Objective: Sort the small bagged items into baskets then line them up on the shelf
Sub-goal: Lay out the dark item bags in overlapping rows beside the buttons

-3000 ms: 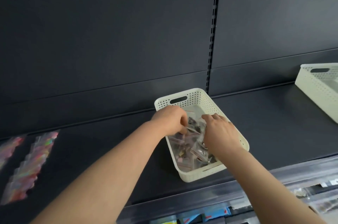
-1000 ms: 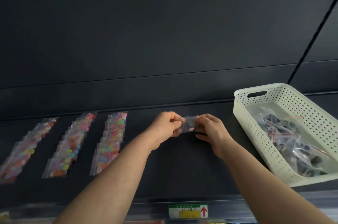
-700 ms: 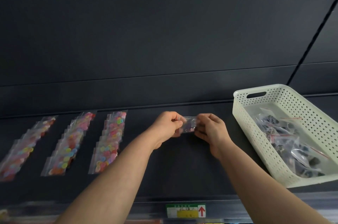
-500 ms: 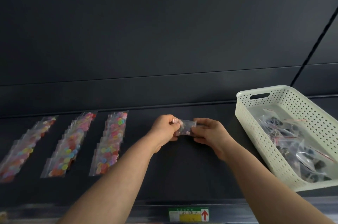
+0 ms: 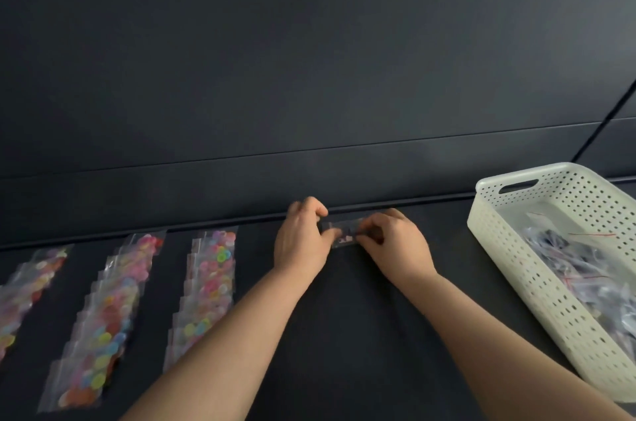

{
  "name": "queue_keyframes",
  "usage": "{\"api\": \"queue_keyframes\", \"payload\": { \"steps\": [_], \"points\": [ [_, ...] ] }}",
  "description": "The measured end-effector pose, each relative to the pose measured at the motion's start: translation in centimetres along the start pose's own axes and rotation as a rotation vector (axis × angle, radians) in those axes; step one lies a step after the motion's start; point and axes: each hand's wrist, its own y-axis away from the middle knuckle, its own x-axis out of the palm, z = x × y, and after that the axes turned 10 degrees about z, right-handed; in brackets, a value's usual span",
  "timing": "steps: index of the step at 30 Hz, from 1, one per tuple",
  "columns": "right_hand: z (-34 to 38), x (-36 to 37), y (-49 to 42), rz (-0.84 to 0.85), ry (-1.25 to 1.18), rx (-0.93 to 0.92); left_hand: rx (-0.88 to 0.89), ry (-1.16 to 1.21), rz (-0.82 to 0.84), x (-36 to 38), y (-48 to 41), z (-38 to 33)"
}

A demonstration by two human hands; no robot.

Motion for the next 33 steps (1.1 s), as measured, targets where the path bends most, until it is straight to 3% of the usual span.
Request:
{"api": "queue_keyframes", "payload": {
  "steps": [4, 8, 11, 20, 25, 30, 33],
  "points": [
    [0.2, 0.0, -0.2, 0.022, 0.134, -0.028, 0.023, -0.132, 0.132, -0.1, 0.1, -0.1],
    [0.7, -1.2, 0.1, 0.038, 0.244, -0.061, 0.021, -0.144, 0.091, 0.0, 0.4, -1.1],
    [0.4, -4.1, 1.6, -0.047, 0.354, -0.08, 0.064, -0.082, 0.042, -0.2, 1.0, -2.7],
    [-6.8, -15.1, 8.8, -0.123, 0.442, 0.085, 0.403, 0.048, 0.081, 3.1, 4.1, -16.7],
    [-12.2, -19.5, 11.8, -0.148, 0.392, 0.221, 0.54, -0.25, 0.168, 6.6, 5.2, -23.3],
    [-15.5, -20.7, 13.5, -0.086, 0.358, 0.3, 0.464, -0.664, 0.576, 9.0, 4.9, -27.0],
    [-16.2, -20.2, 13.7, -0.068, 0.354, 0.294, 0.44, -0.818, 0.701, 10.1, 4.8, -28.0]
  ]
}}
